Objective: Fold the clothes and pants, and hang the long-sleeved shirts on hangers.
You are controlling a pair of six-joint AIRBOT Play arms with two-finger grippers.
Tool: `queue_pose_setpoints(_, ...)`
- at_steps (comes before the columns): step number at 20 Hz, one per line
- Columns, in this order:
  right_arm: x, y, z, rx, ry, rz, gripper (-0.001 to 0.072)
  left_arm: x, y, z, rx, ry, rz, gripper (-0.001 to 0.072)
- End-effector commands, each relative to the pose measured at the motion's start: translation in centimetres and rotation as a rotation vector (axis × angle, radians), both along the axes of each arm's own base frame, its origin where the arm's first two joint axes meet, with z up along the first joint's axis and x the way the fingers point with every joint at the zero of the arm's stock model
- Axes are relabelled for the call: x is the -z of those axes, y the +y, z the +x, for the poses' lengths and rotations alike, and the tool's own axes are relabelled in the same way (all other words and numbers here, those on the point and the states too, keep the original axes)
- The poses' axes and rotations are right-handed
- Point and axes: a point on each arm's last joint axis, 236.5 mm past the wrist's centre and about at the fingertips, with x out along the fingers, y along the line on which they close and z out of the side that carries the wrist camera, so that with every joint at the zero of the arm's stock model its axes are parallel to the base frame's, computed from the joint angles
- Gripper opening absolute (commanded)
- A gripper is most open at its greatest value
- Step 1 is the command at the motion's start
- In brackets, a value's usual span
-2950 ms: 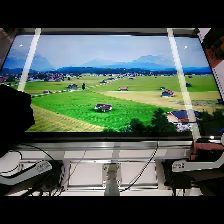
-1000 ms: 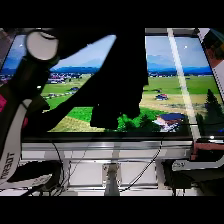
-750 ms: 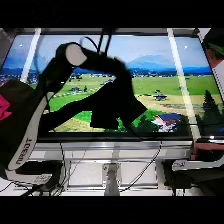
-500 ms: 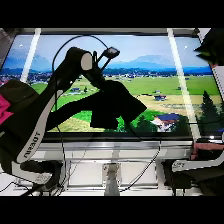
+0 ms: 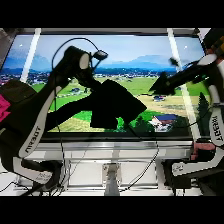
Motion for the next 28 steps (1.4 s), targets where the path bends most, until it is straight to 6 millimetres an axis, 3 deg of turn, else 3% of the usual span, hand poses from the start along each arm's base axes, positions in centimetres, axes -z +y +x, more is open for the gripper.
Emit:
queue_pose_setpoints(1, 3.4, 3.5, -5.5, -0.042, 0.155, 0.054, 0.0314, -1.1, 3.3, 1.5, -0.153, 0.046, -0.159, 0.0338)
queue_pose_setpoints(4, 2.9, 5.9, -7.3, 0.001, 0.210, 0.181, 0.0339, -2.5, 6.7, 2.8, -0.281, 0.090, -0.350, 0.0340)
queue_pose_setpoints(7, 5.3, 7.9, -10.9, -0.063, 0.286, 0.137, 0.0356, -2.5, 10.9, 3.9, -0.368, 0.075, -0.352, 0.0340)
queue_pose_setpoints(11, 7.8, 10.0, -12.4, -0.159, 0.211, 0.049, 0.0357, -2.5, 11.6, 4.1, -0.383, 0.069, -0.353, 0.0340)
queue_pose_setpoints(13, 8.5, 10.1, -11.7, -0.140, 0.179, 0.024, 0.0461, -2.5, 11.2, 4.0, -0.373, 0.070, -0.353, 0.0340)
queue_pose_setpoints(14, 8.7, 10.0, -11.4, -0.129, 0.169, 0.017, 0.0481, -2.5, 11.1, 4.0, -0.372, 0.070, -0.352, 0.0340)
queue_pose_setpoints(16, 9.4, 9.5, -11.2, -0.124, 0.163, -0.017, 0.0626, -2.5, 11.0, 3.9, -0.369, 0.071, -0.352, 0.0340)
queue_pose_setpoints(21, 9.5, 10.1, -9.5, -0.058, 0.118, -0.012, 0.0633, -2.5, 11.0, 3.9, -0.369, 0.073, -0.352, 0.0340)
queue_pose_setpoints(24, 8.8, 11.4, -7.1, 0.042, 0.081, 0.047, 0.0633, -2.5, 11.0, 3.9, -0.369, 0.072, -0.352, 0.0340)
queue_pose_setpoints(28, 9.5, 11.3, -3.4, 0.172, -0.011, 0.024, 0.0631, -2.5, 11.0, 3.9, -0.347, 0.066, -0.348, 0.0340)
